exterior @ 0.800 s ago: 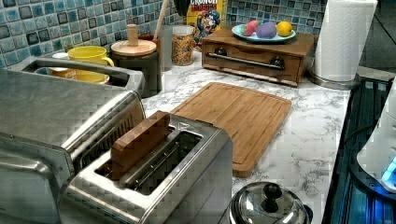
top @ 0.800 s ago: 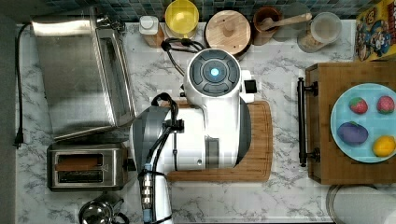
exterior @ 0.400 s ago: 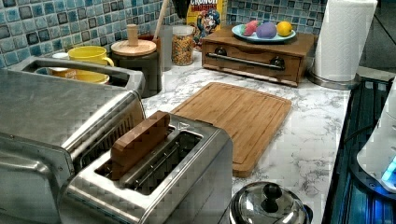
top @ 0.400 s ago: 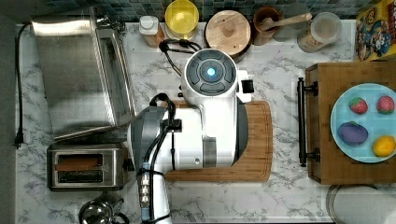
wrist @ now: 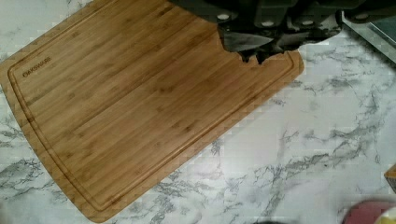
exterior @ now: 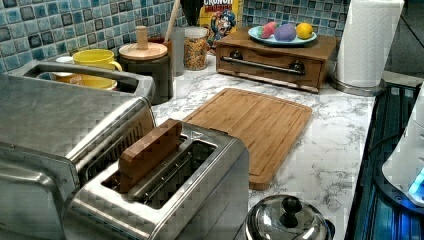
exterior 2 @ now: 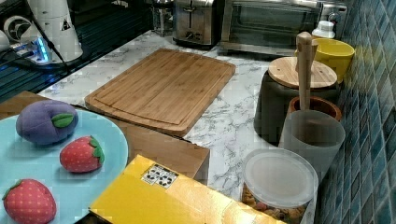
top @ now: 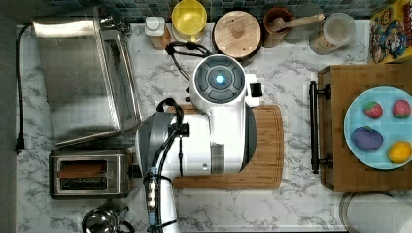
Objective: Turn on the toaster.
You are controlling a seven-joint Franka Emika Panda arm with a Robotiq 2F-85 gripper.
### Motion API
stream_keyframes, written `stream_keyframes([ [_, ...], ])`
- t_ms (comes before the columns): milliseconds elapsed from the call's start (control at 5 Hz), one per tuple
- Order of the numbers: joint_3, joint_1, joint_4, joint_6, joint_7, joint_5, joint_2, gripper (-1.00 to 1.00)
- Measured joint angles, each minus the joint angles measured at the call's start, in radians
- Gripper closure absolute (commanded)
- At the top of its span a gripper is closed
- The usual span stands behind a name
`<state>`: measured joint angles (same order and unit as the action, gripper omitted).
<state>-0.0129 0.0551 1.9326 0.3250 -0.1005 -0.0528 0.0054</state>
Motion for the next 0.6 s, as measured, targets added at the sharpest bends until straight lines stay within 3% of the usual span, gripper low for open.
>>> stream_keyframes([
  [200, -0.009, 0.044, 0.050, 0.000, -0.074, 0.001, -0.002, 1.00],
  [600, 0.089, 0.069, 0.163, 0.032, -0.119, -0.059, -0.014, 1.00],
])
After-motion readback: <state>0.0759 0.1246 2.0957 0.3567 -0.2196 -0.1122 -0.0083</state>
